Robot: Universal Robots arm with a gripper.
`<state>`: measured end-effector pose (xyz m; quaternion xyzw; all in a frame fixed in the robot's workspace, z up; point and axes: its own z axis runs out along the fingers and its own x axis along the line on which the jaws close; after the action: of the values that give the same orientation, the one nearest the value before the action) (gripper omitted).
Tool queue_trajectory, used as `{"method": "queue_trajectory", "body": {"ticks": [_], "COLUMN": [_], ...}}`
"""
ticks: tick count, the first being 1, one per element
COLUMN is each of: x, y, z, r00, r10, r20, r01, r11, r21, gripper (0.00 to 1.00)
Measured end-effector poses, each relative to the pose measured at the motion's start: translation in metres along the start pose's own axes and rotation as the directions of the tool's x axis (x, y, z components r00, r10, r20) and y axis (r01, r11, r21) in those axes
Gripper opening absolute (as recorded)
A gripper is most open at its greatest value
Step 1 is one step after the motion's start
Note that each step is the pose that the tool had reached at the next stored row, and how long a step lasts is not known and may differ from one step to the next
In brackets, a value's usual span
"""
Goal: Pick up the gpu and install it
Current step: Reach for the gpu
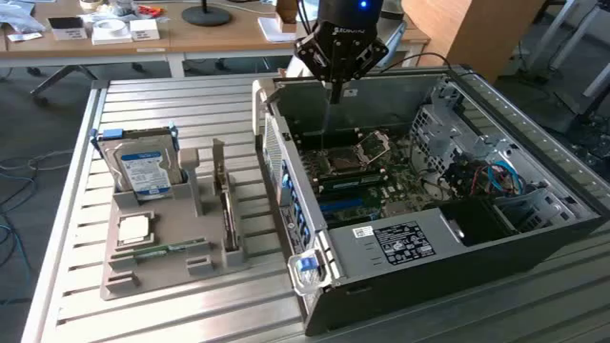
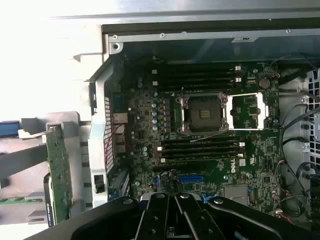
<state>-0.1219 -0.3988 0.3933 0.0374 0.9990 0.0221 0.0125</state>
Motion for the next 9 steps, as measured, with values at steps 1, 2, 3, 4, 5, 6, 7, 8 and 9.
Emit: {"method": "queue_trajectory", "body": {"ticks": [1, 2, 3, 4, 5, 6, 7, 8, 9], "x": [0.0, 0.0, 0.0, 0.0, 0.0, 0.0, 0.0, 0.0, 0.0], "y": [0.0, 0.0, 0.0, 0.0, 0.0, 0.0, 0.0, 0.0, 0.0], "z": [0.0, 0.0, 0.0, 0.0, 0.0, 0.0, 0.0, 0.0, 0.0], "r00": [1.0, 1.0, 1.0, 1.0, 1.0, 1.0, 1.0, 1.0, 1.0], "r10": [0.0, 0.0, 0.0, 0.0, 0.0, 0.0, 0.0, 0.0, 0.0], "r20": [0.0, 0.0, 0.0, 0.0, 0.0, 0.0, 0.0, 0.0, 0.0], "r01": [0.0, 0.0, 0.0, 0.0, 0.0, 0.0, 0.0, 0.0, 0.0], "r11": [1.0, 1.0, 1.0, 1.0, 1.0, 1.0, 1.0, 1.0, 1.0], "r21": [0.0, 0.0, 0.0, 0.0, 0.0, 0.0, 0.0001, 0.0, 0.0], "gripper": [0.11, 0.11, 0.11, 0.11, 0.11, 0.11, 0.11, 0.11, 0.11]}}
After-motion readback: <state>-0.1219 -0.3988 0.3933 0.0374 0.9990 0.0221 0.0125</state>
